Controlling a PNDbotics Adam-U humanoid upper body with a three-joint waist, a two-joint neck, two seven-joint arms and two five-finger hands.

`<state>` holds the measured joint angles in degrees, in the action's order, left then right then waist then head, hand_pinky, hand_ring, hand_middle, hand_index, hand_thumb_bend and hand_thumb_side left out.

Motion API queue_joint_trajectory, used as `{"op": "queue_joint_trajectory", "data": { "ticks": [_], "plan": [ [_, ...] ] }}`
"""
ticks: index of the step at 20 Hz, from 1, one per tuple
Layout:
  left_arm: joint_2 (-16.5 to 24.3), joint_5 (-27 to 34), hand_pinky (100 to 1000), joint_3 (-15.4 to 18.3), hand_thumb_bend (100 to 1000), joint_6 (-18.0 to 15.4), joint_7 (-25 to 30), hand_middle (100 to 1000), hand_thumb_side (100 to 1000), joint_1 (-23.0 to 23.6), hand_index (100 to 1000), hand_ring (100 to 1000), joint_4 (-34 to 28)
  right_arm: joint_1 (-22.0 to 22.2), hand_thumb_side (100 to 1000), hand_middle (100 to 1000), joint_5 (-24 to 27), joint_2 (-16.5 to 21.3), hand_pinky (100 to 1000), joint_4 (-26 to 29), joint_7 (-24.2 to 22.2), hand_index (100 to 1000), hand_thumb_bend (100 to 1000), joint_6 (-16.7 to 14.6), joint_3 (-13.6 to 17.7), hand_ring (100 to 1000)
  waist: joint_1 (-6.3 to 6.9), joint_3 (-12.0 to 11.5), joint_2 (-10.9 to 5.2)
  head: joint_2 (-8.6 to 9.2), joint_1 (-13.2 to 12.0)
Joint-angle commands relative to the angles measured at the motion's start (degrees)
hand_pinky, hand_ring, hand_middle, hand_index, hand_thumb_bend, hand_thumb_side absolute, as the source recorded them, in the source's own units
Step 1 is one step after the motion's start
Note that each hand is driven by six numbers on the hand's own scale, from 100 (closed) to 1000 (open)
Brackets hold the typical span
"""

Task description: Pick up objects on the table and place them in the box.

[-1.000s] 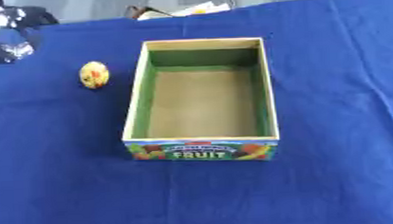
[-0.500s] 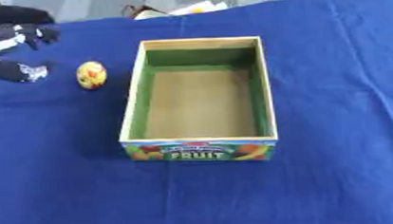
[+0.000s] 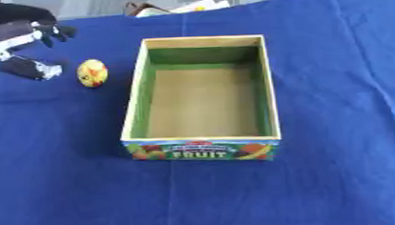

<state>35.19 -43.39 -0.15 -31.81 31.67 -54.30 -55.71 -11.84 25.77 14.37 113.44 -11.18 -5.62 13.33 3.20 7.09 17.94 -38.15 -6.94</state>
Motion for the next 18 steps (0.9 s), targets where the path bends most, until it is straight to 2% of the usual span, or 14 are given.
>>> {"op": "queue_joint_trajectory", "data": {
  "ticks": [1, 3, 5, 7, 9, 13, 18],
  "plan": [
    [1.57, 0.31, 714, -0.77, 214, -20.16, 20.21, 866, 505, -0.13, 1000, 860, -3.6, -0.33, 1000, 502, -0.34, 0.54, 560, 1.15, -0.2, 868, 100, -0.06, 0.07, 796, -0.22, -0.13, -0.95, 0.0, 0.0],
    [1.69, -0.34, 702, -0.96, 258, -20.16, 19.34, 862, 567, 0.53, 1000, 855, -5.15, -0.33, 1000, 502, -0.38, 0.51, 561, 1.15, -0.28, 868, 100, -0.05, 0.06, 796, -0.25, -0.24, -0.91, -0.04, 0.06],
    [1.86, -1.69, 687, -0.65, 288, -20.16, 16.87, 861, 564, 1.07, 1000, 855, -6.25, -0.31, 1000, 501, -0.45, 0.47, 561, 1.15, -0.36, 868, 100, -0.05, 0.06, 797, -0.29, -0.35, -0.87, 0.0, 0.15],
    [1.93, -4.45, 681, -0.58, 302, -20.16, 13.12, 854, 600, 1.57, 1000, 848, -6.61, -0.32, 1000, 501, -0.5, 0.45, 561, 1.15, -0.44, 868, 100, -0.05, 0.03, 797, -0.32, -0.44, -0.81, 0.24, 0.13],
    [1.23, -7.57, 673, -0.26, 253, -20.16, 9.09, 844, 597, 1.63, 1000, 835, -5.62, -0.28, 1000, 501, -0.58, 0.38, 562, 1.15, -0.52, 869, 100, 0.0, 0.03, 798, -0.42, -0.59, -0.79, 0.62, -0.15],
    [-0.5, -13.2, 681, 0.32, 220, -20.16, 2.51, 843, 612, 1.19, 1000, 833, -2.56, -0.14, 1000, 501, -0.6, 0.31, 562, 1.15, -0.61, 868, 100, -0.13, 0.05, 798, -0.69, -0.82, -0.86, 1.2, -0.75],
    [-2.0, -17.86, 684, -0.42, 205, -20.16, -1.62, 830, 669, 1.54, 1000, 821, 1.13, 0.02, 1000, 501, -0.69, 0.26, 563, 1.15, -0.64, 869, 100, -0.09, 0.1, 799, -0.73, -0.98, -0.93, 1.35, -0.65]
  ]
}}
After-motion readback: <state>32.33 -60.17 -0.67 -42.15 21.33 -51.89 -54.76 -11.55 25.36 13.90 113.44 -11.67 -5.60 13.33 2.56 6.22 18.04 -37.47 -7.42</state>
